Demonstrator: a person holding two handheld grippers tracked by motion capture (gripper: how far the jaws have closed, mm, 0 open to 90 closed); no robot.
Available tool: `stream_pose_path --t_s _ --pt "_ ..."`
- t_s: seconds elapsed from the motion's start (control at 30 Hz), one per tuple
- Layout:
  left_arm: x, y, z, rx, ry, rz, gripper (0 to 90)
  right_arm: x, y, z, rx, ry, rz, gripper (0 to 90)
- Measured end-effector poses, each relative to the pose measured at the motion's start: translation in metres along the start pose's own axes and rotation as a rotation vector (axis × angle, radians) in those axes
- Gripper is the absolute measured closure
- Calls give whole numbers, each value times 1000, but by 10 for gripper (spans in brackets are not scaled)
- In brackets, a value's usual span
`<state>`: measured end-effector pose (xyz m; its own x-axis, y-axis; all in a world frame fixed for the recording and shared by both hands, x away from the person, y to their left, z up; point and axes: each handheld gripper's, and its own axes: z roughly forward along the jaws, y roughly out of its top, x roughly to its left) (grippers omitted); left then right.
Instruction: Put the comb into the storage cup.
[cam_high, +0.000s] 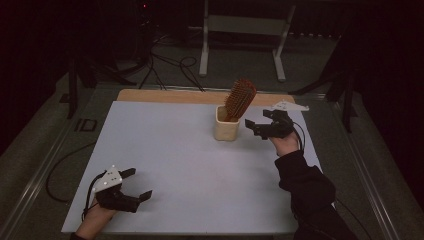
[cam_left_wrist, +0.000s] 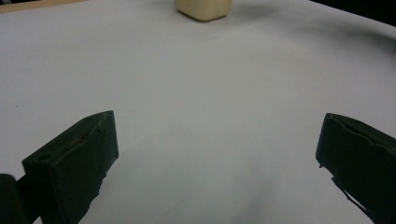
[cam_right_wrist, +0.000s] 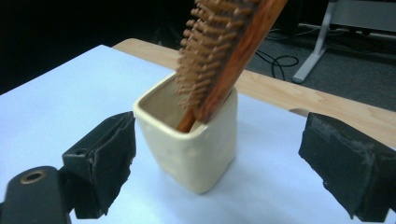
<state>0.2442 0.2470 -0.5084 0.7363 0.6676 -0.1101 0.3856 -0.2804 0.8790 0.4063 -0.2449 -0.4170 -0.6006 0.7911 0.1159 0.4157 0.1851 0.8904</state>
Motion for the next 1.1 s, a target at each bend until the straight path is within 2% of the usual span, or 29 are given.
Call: stream_pose_path --t_s 0.53,0.73,0.97,1.1 --pt "0 0 0 -4 -4 -1 0 16 -44 -20 29 51 -9 103" --pt "-1 0 0 -3 -5 0 0 21 -58 -28 34 66 -34 102" --pt "-1 0 0 -5 -6 1 0 31 -82 -42 60 84 -79 100" --pt "-1 0 0 -5 -7 1 0 34 -93 -48 70 86 -72 100"
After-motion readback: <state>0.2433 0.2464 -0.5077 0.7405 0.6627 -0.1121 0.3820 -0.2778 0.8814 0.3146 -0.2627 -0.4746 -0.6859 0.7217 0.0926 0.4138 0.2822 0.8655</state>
